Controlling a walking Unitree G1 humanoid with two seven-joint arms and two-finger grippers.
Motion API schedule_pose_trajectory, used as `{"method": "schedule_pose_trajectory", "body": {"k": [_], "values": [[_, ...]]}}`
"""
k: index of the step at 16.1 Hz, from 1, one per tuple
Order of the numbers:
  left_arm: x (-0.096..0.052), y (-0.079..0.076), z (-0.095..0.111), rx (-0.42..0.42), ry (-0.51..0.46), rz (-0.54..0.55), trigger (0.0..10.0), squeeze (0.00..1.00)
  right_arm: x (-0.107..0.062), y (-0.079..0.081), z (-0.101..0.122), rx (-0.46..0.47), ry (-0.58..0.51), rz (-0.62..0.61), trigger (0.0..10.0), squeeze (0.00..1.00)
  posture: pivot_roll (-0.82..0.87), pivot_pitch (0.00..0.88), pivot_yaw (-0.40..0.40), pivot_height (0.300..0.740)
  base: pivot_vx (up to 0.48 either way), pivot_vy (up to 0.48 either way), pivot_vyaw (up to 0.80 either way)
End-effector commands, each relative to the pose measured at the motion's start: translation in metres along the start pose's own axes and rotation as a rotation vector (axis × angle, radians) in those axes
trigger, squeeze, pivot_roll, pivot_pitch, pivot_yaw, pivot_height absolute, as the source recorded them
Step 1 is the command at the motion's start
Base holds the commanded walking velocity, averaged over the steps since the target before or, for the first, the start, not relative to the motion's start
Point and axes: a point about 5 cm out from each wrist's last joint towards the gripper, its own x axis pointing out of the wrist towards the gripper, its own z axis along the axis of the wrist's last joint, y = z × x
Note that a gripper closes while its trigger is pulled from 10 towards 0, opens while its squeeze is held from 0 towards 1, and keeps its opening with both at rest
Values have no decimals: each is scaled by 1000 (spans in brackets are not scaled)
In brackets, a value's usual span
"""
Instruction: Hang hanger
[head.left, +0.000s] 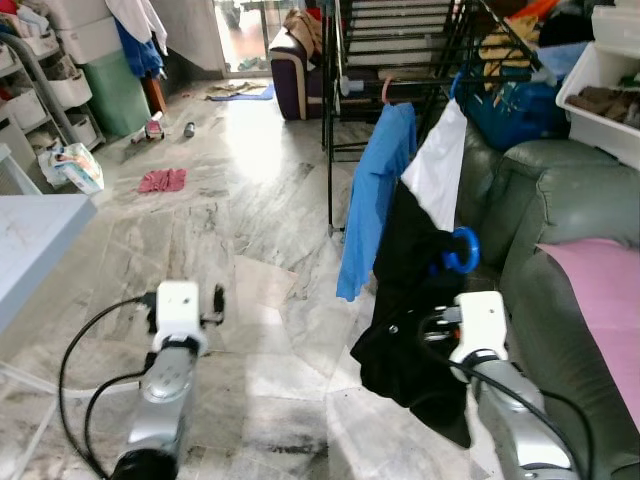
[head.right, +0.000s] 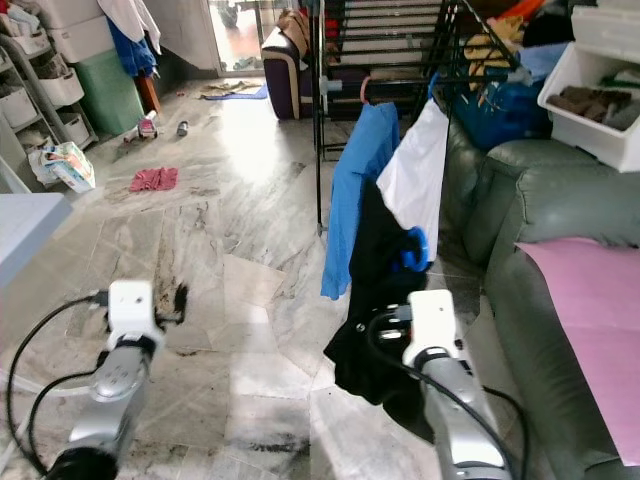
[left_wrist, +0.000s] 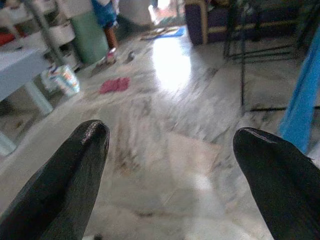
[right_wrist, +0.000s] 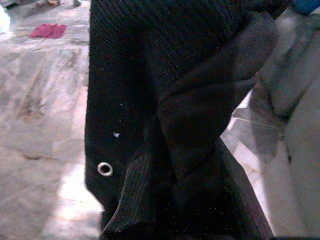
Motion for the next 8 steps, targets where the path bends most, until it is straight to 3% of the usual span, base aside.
{"method": "schedule_pose_trajectory", "body": {"k": [1,4,8], "values": [[-1,8,-3,6,7,34,10000,0,3,6,9,-16,-38,26,10000,0,7,0,-5,740,0,0,0],[-4,14,-8,15,11,48,10000,0,11,7,17,-41,-54,38,10000,0,23,0,-26,740,0,0,0],[-3,17,-5,33,-12,19,10000,0,11,0,18,-21,-81,-45,10000,0,18,0,0,740,0,0,0]]}}
